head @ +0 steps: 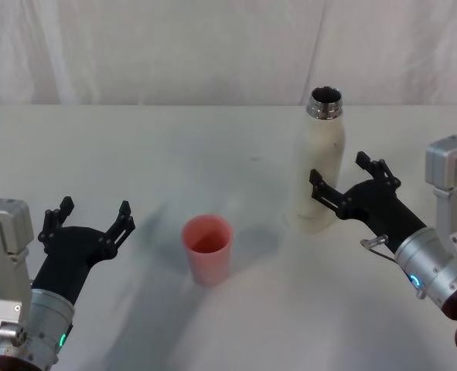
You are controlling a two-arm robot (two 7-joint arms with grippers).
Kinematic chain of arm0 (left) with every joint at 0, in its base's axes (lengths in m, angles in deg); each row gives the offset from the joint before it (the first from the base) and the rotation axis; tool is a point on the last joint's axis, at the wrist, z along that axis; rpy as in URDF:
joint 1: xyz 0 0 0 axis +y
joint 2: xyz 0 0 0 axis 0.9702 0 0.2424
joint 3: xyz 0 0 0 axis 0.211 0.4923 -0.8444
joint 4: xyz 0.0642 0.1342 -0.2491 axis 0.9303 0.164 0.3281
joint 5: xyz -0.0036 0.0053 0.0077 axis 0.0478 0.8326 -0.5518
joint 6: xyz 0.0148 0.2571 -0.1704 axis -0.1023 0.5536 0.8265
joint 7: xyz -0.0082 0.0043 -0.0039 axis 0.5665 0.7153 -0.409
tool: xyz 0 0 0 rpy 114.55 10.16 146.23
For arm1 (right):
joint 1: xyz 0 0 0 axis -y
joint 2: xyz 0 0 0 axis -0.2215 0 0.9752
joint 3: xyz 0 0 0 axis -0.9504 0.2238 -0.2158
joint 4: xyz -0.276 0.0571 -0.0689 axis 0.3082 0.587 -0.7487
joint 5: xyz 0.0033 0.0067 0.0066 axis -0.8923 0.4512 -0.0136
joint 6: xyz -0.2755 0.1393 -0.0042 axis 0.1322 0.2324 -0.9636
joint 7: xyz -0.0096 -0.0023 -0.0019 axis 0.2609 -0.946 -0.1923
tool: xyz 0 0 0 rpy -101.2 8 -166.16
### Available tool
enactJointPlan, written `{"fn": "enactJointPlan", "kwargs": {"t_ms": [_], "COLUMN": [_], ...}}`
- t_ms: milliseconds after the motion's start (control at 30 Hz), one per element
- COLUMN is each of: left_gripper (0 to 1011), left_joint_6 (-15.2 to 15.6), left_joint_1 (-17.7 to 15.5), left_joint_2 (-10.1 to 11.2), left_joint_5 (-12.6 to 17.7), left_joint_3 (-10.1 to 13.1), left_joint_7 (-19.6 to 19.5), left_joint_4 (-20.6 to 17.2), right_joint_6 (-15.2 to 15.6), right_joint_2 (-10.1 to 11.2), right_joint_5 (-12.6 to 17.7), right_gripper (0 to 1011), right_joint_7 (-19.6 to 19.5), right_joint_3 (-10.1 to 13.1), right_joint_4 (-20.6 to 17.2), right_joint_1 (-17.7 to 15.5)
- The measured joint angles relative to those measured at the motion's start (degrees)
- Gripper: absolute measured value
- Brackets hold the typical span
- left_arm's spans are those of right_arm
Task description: Grasp the thermos with one hand and pour water into the cup lid.
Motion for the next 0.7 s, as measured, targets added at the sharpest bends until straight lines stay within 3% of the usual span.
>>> {"fn": "enactJointPlan", "kwargs": {"t_ms": [300,700], "left_gripper": [1001,1001], "left_joint_6": [0.0,0.0], "left_joint_1": [0.0,0.0], "left_joint_2": [0.0,0.0], "left_joint_5": [0.0,0.0], "left_joint_3": [0.0,0.0], "left_joint_7": [0.0,0.0], "left_joint_4": [0.0,0.0], "right_joint_6": [-0.4,-1.8], "right_joint_2": [-0.5,-2.0], "right_joint_5": [-3.4,-8.9], "right_gripper": [1002,1002], "right_joint_7": [-4.4,-7.7], "right_joint_3": [1.5,2.6], "right_joint_4": [-4.2,-6.4], "right_joint_1": [-4.6,-8.5]}}
